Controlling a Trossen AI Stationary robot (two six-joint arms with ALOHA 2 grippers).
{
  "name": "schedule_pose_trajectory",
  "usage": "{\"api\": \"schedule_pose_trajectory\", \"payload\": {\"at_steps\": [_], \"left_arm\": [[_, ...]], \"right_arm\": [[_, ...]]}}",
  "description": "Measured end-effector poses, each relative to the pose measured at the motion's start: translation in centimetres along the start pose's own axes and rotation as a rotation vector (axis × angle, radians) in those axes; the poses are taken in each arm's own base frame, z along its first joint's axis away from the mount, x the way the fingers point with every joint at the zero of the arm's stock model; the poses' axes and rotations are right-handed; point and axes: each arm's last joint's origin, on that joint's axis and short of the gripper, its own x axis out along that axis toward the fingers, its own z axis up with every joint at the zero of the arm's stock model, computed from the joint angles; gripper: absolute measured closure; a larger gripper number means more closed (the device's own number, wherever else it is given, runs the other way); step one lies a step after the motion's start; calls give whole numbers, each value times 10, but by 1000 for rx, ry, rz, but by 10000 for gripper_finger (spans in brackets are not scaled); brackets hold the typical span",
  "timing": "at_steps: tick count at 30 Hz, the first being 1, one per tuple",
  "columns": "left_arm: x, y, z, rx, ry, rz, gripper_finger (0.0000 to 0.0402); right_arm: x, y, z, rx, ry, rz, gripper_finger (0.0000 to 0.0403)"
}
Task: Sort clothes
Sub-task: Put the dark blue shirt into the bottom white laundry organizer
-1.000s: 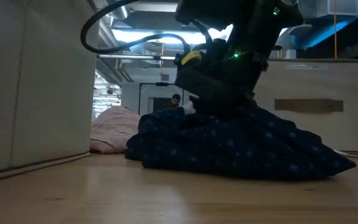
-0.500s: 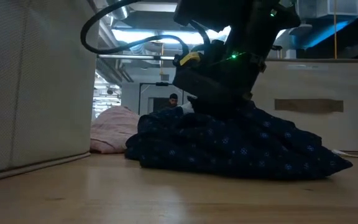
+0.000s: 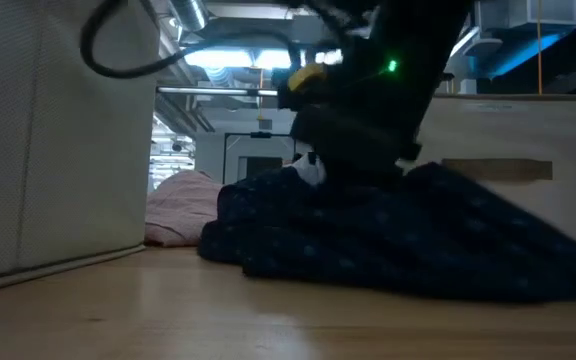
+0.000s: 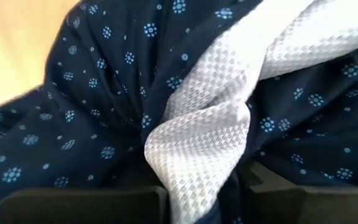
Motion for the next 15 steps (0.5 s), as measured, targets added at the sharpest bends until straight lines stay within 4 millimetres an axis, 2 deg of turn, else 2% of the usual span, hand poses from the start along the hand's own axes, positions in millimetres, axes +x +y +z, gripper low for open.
{"api": "schedule_pose_trajectory", "payload": {"at_steps": [7, 15], "left_arm": [[-31, 7, 25, -53, -50, -118, 254], [-64, 38, 53, -134, -139, -219, 254]], "right_arm": [[-40, 10, 19, -24, -43, -21, 342], [-98, 7, 55, 4, -190, -45, 342]]}}
